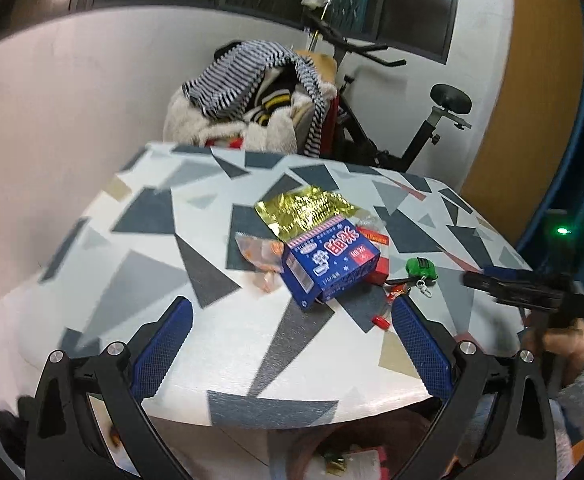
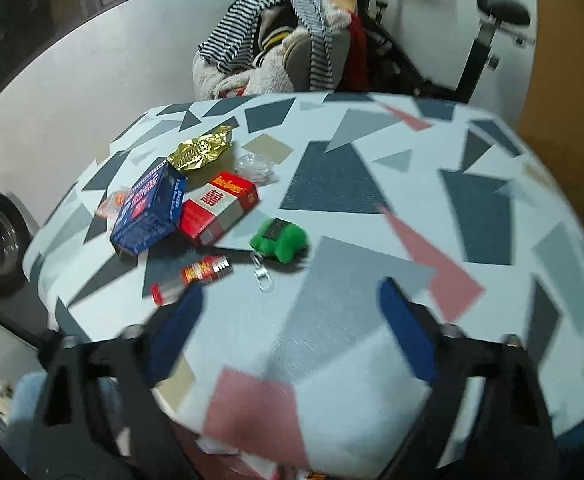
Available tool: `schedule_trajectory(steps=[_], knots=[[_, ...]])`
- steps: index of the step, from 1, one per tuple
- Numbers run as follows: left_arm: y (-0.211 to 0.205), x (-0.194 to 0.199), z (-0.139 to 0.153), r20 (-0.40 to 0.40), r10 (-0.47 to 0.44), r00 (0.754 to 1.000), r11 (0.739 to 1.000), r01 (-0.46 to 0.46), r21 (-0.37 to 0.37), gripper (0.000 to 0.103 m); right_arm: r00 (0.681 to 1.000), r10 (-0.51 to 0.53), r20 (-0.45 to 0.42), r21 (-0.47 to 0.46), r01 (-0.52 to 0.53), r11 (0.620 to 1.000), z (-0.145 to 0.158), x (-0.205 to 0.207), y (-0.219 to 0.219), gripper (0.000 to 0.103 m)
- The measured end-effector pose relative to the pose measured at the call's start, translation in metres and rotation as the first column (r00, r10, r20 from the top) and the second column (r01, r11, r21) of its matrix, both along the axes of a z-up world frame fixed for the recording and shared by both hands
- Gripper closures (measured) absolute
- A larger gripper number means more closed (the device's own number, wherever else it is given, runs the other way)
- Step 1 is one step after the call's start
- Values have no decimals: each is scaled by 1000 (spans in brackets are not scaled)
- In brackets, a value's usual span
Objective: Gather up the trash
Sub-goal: 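Grasp the green plush keychain with the right tool while the left grasps the blue milk box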
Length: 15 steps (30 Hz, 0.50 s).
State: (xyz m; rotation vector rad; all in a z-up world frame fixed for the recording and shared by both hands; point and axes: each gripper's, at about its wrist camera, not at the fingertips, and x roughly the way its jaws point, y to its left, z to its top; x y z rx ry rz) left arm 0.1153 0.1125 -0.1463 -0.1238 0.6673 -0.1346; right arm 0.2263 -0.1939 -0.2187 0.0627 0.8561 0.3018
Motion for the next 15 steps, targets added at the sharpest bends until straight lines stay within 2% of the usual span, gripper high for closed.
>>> schedule_trajectory(steps=[4,9,13,15], knots=[[-2,12,-10,-28,-10,1000,1000,9,-19,6,1000,-5,-27,1,5,1000,-15,28,19,31],[-6,30,-21,-65,-22,998,997,17,-77,6,997,-28,-71,-41,25,999,-31,55,35,39],[-9,51,-33,-119,-22,993,984,0,-180,6,995,-22,-102,-40,18,999,-37,63,39,46],[-8,65,-40,-153,-11,988,968,-27,-249,6,995,-11,-98,-60,5,998,-38,63,40,56]])
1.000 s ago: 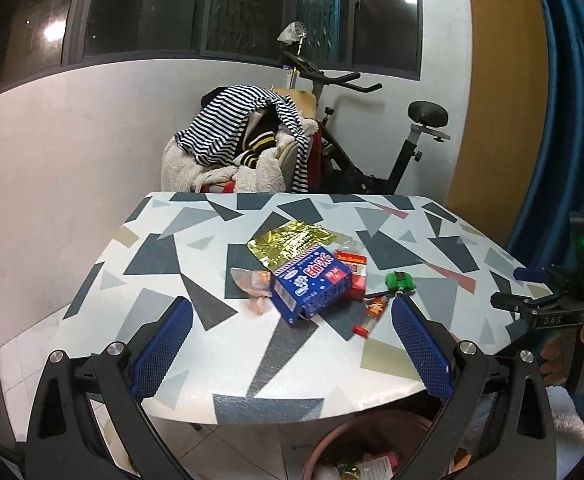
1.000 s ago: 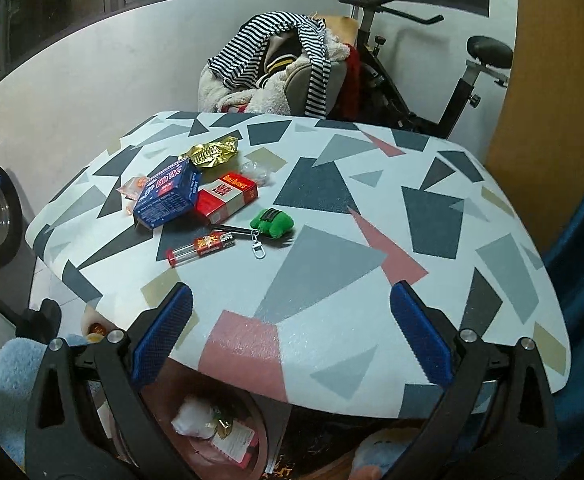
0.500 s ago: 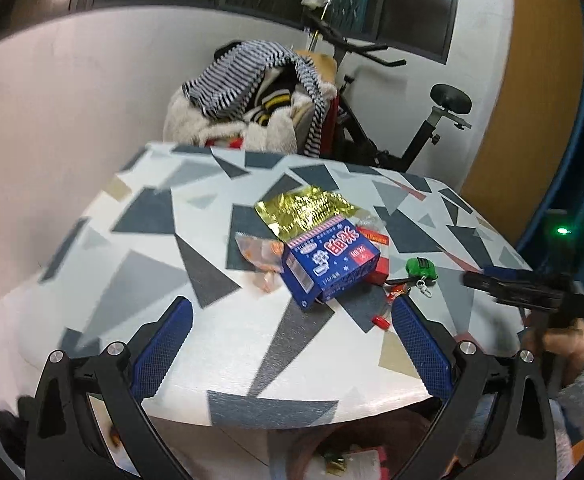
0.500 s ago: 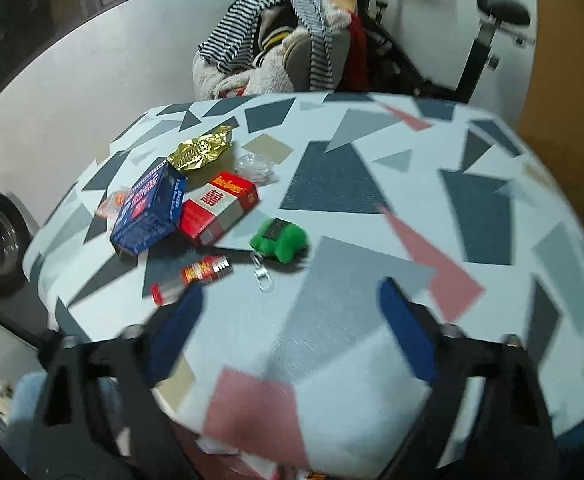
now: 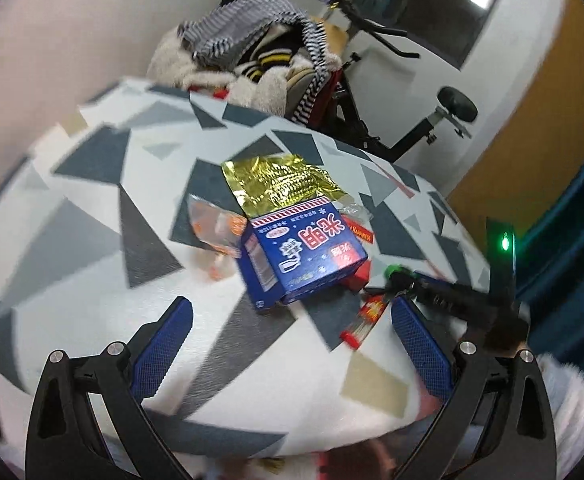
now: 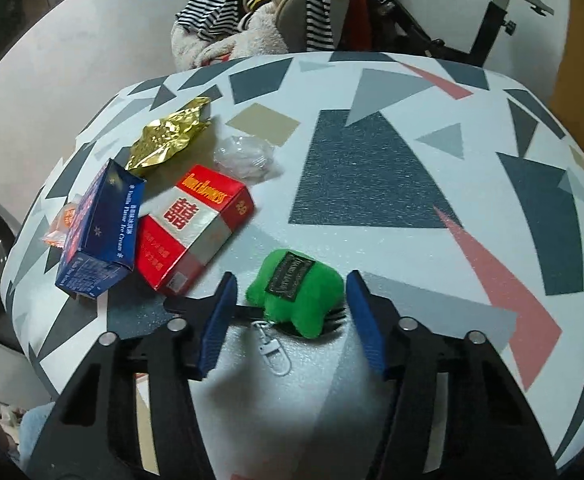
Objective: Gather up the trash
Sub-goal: 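Grasp the green plush keychain with the right tool while the left grasps the blue milk box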
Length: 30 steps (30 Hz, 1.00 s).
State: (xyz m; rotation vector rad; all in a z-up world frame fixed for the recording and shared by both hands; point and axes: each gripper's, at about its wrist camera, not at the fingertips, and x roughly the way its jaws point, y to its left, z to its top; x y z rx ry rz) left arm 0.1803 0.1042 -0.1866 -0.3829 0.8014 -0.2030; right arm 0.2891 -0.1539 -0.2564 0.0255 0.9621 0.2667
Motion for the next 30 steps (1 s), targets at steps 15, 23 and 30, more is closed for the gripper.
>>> schedule_trajectory(steps=[15,23,30], knots=[[-33,80,-21,-135,110,985,985,-126,-116,6,982,-36,184,63,24,998,48,-33,-39,66],[-50,107,-38,-198,158,967,987,-155,33,6,981,-56,188,95,38,995,50,-44,-61,66],[-46,97,-37,-210,138,968,990,-135,29,20,982,-63,181,108,44,993,48,-55,-68,66]])
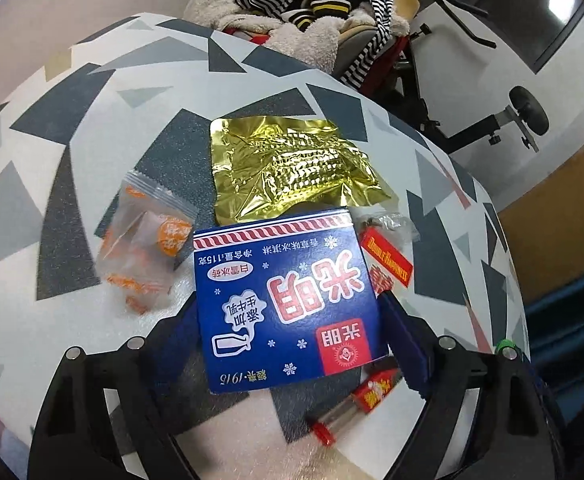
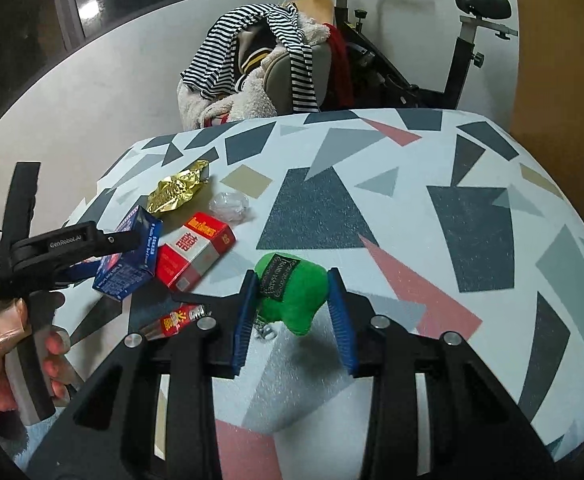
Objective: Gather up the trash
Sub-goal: 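Grasp the green plush keychain with the right tool while the left grasps the blue milk box, then carry the plush and milk box down over the brown bin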
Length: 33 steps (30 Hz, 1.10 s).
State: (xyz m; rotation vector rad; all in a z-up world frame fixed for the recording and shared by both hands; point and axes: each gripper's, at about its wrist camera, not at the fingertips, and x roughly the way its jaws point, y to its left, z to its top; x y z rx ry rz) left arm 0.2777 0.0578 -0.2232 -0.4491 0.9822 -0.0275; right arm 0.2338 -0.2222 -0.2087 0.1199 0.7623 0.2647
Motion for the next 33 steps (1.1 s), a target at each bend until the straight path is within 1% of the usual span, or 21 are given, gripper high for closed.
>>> schedule_trajectory(steps=[4,7,10,14,20,23,27,32,33], knots=[[0,-15,15,43,-46,998,999,46,3,20,1000,-2,12,17,1,1000,4,-8,-1,66],[0,-27,27,65,-71,995,997,72,-12,20,1000,0,17,26,0,1000,7,-13,0,66],[-3,-41,40,97,-100,990,995,100,1,20,1000,9,23,29,-9,1000,12,-22,3,66],[-11,-62,55,135,-158,978,987,154,35,20,999,26,36,31,-27,999,21,-37,8,66],[-20,-109,66,181,-261,948,965,249,84,20,997,53,55,30,-55,998,32,-67,14,66],[-26,-140,63,194,-324,926,945,305,120,20,996,67,62,21,-69,997,35,-84,18,66],[-33,-176,53,195,-395,898,917,370,151,20,994,83,68,17,-84,996,36,-106,21,66],[-45,-217,28,153,-483,862,870,452,199,20,994,90,65,18,-92,996,33,-131,19,66],[-49,-226,20,137,-504,853,856,472,212,20,994,90,60,20,-92,996,32,-135,19,66]])
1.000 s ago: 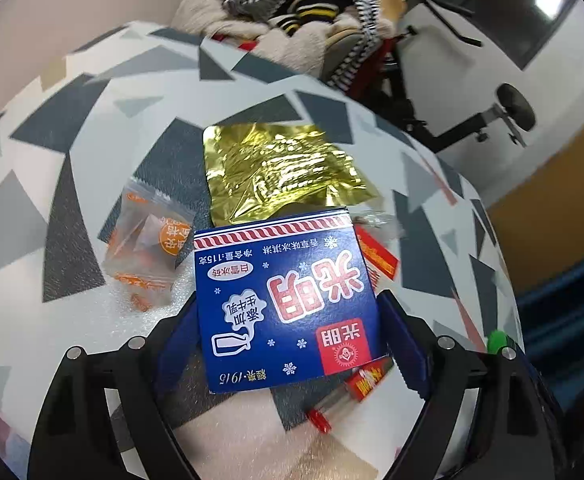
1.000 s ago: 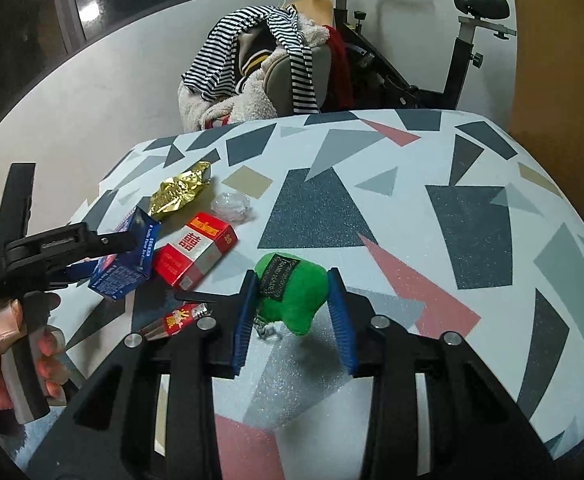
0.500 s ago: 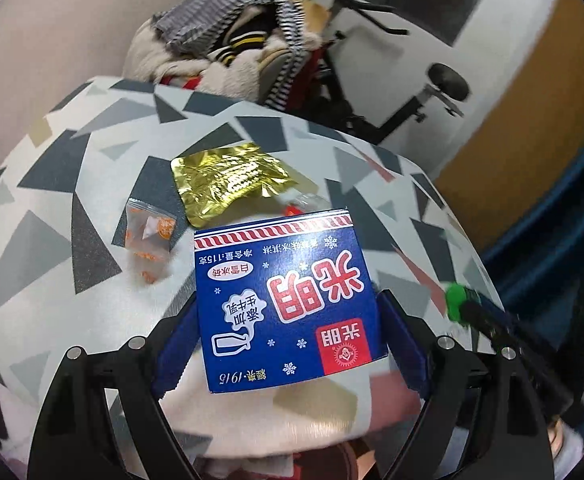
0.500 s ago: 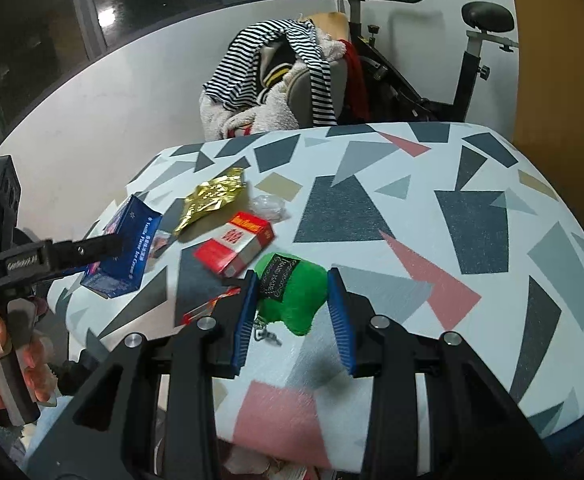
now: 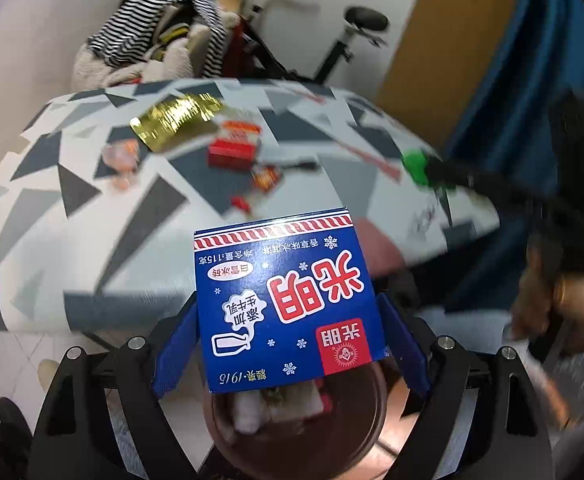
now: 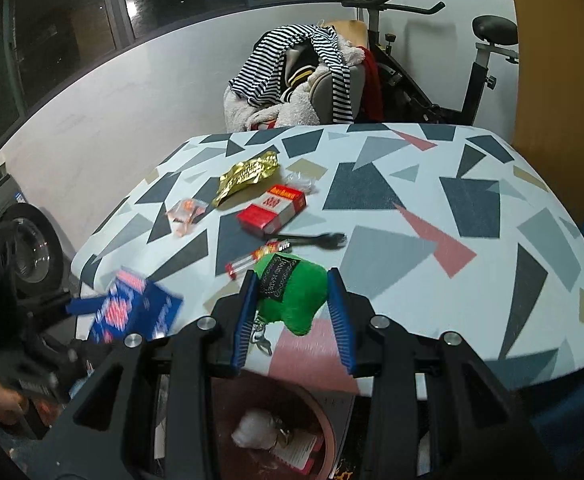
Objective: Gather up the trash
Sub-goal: 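Carry the plush and milk box down over the brown bin, then open both tools to drop the plush and milk box into the bin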
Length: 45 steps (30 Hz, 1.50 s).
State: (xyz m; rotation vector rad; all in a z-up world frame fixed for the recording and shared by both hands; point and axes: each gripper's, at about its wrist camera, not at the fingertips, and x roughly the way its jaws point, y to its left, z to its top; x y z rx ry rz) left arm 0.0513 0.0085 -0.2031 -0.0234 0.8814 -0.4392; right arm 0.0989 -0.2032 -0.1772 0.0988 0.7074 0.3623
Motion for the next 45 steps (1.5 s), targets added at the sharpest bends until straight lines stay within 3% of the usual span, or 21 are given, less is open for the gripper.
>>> schedule_trajectory(steps=[9,16,18,22,29,34,45], knots=[[-9,-19,-50,-78,-47,996,998,50,43,20,998,-3,-62,-2,3,1000,-24,-22,-3,66],[-15,-16,-61,-109,-46,993,998,50,35,19,996,-7,-89,5,8,1000,-39,-27,-5,66],[-17,-16,-62,-109,-45,993,998,49,36,12,996,-5,-91,4,5,1000,-41,-29,-4,66],[-15,-16,-57,-91,-28,995,999,31,40,7,995,3,-95,1,-3,1000,-45,-31,-2,66],[16,-17,-28,-22,98,995,995,-98,3,6,990,22,-139,-7,-23,1000,-64,-35,8,66],[34,-19,-12,27,174,984,985,-174,18,6,983,57,-177,-17,-61,998,-84,-38,23,66],[47,-27,-4,80,243,967,967,-247,57,6,934,126,-335,-65,-156,986,-149,-44,60,65]])
